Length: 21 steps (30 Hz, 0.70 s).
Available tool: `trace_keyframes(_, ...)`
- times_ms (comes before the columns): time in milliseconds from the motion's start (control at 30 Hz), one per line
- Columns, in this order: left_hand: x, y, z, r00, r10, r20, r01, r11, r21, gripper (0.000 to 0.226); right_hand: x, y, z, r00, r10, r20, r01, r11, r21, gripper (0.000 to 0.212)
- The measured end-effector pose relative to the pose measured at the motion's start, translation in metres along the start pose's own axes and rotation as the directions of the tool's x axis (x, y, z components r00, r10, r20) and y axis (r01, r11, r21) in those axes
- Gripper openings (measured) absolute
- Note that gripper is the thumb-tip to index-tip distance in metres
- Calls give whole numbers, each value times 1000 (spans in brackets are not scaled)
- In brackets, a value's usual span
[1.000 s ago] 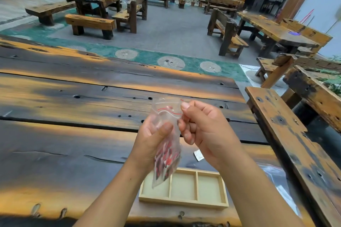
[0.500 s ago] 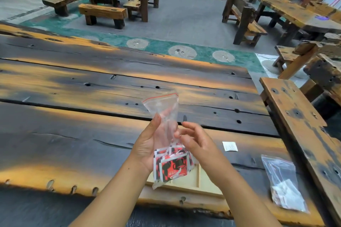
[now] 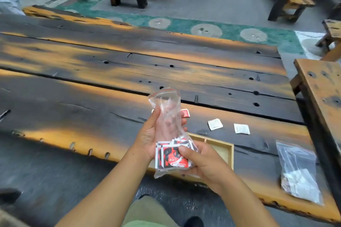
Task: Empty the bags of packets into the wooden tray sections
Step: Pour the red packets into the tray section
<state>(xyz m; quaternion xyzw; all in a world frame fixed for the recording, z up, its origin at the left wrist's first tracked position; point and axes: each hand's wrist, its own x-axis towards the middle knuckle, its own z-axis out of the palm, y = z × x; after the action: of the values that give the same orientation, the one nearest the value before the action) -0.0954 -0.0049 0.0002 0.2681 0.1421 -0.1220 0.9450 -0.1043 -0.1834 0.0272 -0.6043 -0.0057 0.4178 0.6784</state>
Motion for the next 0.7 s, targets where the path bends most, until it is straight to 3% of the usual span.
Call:
trace_keyframes(100,3,-8,-13,998,-31,-50,30,999,-30,80,0,5,6,997,66,-30,-65,997,41,28)
trace_keyframes(233,14,-11,-29,994,-41,-99,34,997,-70,99,8,9,18,978,198,-68,-188,972,139,28)
trace_keyframes(700,14,-21,-92,955,-264,-133,236,951,-198,88,33,42,49,917,365,-157,-302,897,322,35)
